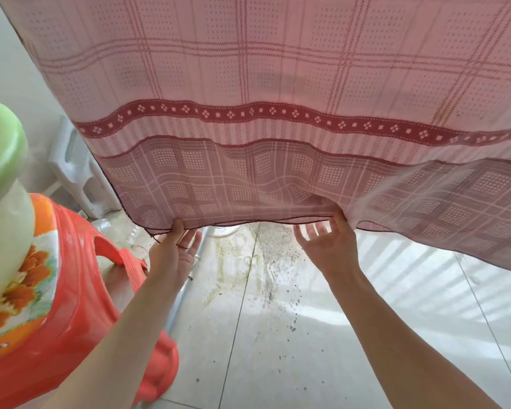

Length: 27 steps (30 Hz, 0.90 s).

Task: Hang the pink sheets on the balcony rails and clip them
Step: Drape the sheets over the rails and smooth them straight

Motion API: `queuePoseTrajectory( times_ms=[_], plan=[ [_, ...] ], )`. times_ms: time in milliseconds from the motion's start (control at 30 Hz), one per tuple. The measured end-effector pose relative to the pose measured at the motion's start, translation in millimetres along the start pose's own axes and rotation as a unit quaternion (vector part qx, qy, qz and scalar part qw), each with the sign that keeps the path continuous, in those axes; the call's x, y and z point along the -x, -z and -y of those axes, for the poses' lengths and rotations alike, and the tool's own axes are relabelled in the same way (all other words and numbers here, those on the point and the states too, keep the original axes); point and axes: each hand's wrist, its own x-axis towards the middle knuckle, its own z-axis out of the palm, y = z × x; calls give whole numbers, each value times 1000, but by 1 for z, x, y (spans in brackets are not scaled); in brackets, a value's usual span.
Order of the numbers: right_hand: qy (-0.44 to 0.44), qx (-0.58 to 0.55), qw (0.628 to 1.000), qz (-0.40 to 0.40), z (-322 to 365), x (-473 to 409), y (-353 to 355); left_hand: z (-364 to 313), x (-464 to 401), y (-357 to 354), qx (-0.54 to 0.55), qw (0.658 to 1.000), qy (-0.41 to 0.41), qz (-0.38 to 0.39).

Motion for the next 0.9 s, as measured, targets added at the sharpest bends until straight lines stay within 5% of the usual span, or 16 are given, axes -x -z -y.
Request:
queuePoseTrajectory(
  times_ms=[333,900],
  plan=[
    [96,45,994,-41,84,29,9,-9,-1,2,-7,1000,-10,-17],
    [70,131,986,-70,93,8,66,20,10,-38,31,998,-14,-60]
  ],
)
